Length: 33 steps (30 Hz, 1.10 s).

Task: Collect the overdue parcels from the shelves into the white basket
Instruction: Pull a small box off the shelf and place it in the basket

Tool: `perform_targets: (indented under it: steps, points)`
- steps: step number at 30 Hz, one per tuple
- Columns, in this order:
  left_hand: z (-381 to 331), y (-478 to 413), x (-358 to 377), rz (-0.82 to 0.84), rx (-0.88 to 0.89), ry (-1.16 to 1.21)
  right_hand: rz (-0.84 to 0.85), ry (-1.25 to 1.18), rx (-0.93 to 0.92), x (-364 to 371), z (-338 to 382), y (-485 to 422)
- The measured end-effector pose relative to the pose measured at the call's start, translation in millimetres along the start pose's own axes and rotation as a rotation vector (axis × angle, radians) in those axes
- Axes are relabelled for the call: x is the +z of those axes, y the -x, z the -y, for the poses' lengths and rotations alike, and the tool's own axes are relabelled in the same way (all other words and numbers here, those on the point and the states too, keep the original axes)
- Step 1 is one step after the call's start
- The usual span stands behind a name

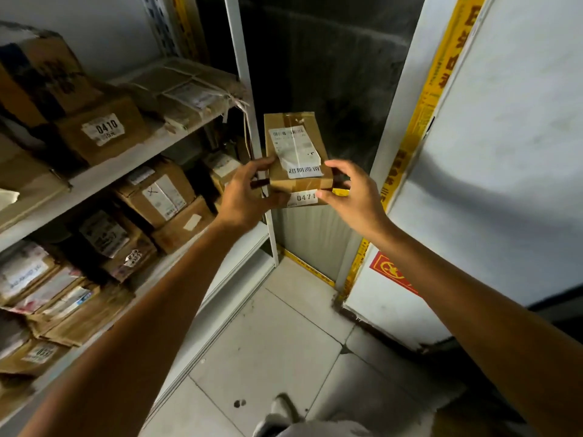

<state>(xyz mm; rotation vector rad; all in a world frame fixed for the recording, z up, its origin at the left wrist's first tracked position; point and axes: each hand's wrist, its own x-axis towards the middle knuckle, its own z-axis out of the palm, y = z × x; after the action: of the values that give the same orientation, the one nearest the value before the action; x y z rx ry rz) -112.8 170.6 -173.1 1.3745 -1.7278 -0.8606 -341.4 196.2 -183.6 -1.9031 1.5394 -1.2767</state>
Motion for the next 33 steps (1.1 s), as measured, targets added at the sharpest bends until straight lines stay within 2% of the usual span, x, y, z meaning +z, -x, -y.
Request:
perform_targets:
  steps: [6,16,19,24,33]
  points:
    - [-1,15,28,-0.003,0.012,0.002,-0.045,0.0,0.007,-4,-23,23]
    - [13,-2,38,0.18,0.11,0.078,-0.214,0.007,0.205,6,-15,54]
    - [20,-8,36,0.269,0.137,0.152,-0.309,0.04,0.291,17,-4,66]
    - [35,-8,39,0.441,0.28,0.193,-0.454,0.041,0.403,33,15,102]
    - [21,37,64,0.729,0.397,0.298,-0.676,0.25,0.52,33,57,189]
